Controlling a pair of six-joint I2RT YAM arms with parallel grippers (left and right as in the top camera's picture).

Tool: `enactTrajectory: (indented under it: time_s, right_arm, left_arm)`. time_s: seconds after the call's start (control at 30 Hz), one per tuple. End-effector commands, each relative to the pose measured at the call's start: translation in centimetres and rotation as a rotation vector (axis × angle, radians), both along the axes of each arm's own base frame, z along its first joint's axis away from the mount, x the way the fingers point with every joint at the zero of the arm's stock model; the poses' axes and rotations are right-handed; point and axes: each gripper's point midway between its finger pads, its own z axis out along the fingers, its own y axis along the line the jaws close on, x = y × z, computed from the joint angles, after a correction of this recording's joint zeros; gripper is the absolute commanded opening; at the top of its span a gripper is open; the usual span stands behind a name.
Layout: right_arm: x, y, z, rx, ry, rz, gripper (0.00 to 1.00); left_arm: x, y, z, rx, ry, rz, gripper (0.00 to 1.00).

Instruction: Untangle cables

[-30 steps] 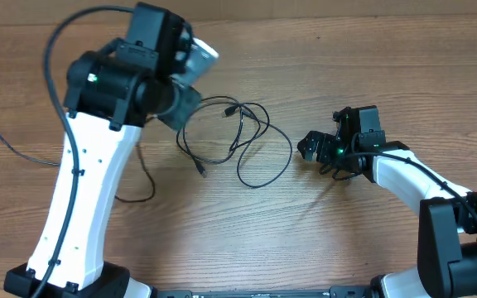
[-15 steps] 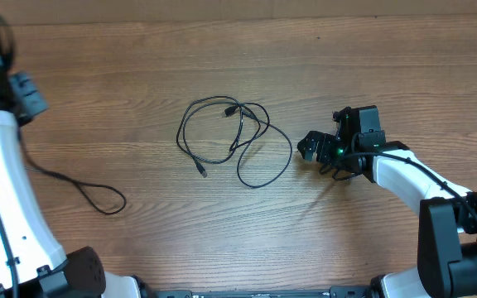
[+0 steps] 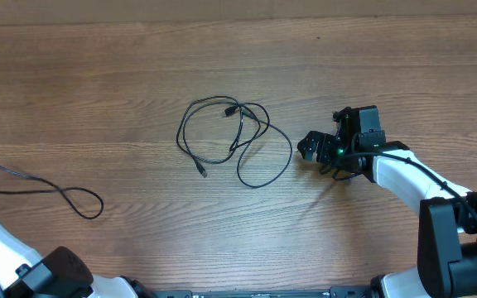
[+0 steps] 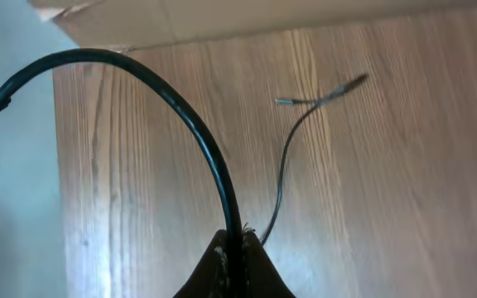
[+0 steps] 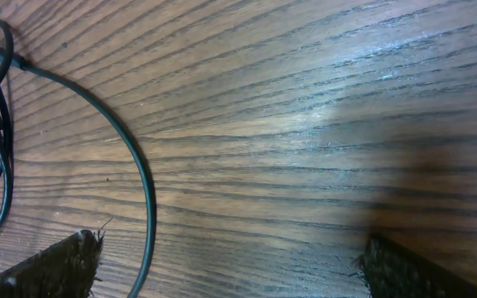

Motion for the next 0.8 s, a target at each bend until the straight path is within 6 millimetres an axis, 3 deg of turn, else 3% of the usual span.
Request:
enactTrajectory:
  time_s: [0.0,0.4,0.57,0.7,0.77]
  right_arm:
    - [-1.1,-1.1,-1.5,-0.038,0.053,-0.024,1.0]
    - [-1.2,-1.1,-1.5,-0.038,0.056,-0.024,1.0]
    - [-1.2,-1.1,-1.5,-0.038,0.056,-0.024,1.0]
    - [-1.2,-1.1,-1.5,-0.038,0.056,-0.024,1.0]
    - [-1.2,-1.1,-1.5,-0.038,0.056,-0.024,1.0]
  left_arm:
    - [0.4,2.0,-2.5,-0.04,-0.038,0.168,0.04]
    - [2.4,5.4,-14.0,-0.218,0.085,0.405,0.05]
    - [2.5,5.4,-17.7,-0.272,0.142,0.478,0.13]
    - [2.4,5.4,-19.5,-0.297,0.18,0.492,0.26]
    - [2.4,5.3,-19.7,-0.307,0.208,0.448,0.57]
